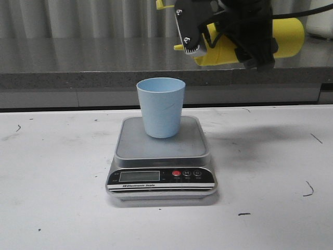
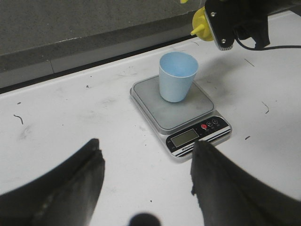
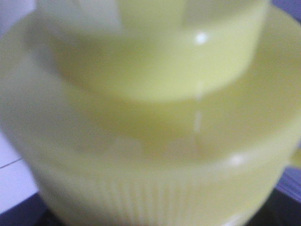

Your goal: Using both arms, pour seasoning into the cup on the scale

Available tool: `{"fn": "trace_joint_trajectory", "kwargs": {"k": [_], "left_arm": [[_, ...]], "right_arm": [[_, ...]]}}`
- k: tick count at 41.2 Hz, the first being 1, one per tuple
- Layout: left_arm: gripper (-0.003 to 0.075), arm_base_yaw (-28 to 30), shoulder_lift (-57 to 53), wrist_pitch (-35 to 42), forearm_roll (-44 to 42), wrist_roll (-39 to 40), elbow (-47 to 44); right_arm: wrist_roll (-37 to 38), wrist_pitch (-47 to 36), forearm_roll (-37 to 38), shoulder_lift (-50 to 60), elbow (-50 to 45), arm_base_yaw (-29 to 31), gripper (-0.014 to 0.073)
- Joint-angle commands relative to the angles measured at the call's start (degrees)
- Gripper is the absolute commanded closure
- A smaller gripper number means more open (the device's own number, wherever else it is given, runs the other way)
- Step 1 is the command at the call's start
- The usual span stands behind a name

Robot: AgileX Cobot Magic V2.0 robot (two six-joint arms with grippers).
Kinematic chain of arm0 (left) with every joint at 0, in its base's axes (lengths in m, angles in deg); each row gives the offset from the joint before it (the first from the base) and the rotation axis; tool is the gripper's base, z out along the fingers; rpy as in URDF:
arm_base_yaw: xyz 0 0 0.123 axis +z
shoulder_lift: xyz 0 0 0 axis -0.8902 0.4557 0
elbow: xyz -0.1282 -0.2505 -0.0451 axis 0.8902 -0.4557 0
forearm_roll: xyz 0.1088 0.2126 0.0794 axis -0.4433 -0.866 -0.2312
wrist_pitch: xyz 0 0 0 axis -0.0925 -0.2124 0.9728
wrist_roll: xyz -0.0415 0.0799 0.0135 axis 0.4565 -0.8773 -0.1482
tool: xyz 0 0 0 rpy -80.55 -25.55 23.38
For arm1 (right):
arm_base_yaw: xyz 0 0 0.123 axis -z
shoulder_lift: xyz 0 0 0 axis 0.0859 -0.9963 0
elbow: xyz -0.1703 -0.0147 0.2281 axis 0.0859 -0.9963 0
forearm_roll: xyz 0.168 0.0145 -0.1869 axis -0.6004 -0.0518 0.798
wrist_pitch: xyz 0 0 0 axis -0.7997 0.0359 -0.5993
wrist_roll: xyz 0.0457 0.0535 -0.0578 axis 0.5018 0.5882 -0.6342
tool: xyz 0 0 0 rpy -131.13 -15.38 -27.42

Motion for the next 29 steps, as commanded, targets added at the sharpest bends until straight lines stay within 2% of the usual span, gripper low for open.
{"fn": "trace_joint_trajectory", "kwargs": {"k": [1,7,17,25,29], "left_arm": [[0.0313,0.0,0.2,4.4,0.1,0.3,1.3],[0.0313,0.0,0.2,4.4,0.1,0.3,1.3],[0.0313,0.0,0.2,4.4,0.1,0.3,1.3],[0.0313,0.0,0.2,4.4,0.1,0.3,1.3],[0.0313,0.0,0.2,4.4,0.1,0.3,1.3]], "right_arm": [[-0.7,-1.8,11.1,3.3,2.4,-0.1,0.0318],[-0.7,-2.0,15.5,3.3,2.4,-0.1,0.0318],[-0.7,-2.0,15.6,3.3,2.4,-0.1,0.0318],[-0.7,-2.0,14.7,3.3,2.4,-0.1,0.0318],[1.3,-1.8,11.0,3.3,2.4,-0.1,0.0318]]}}
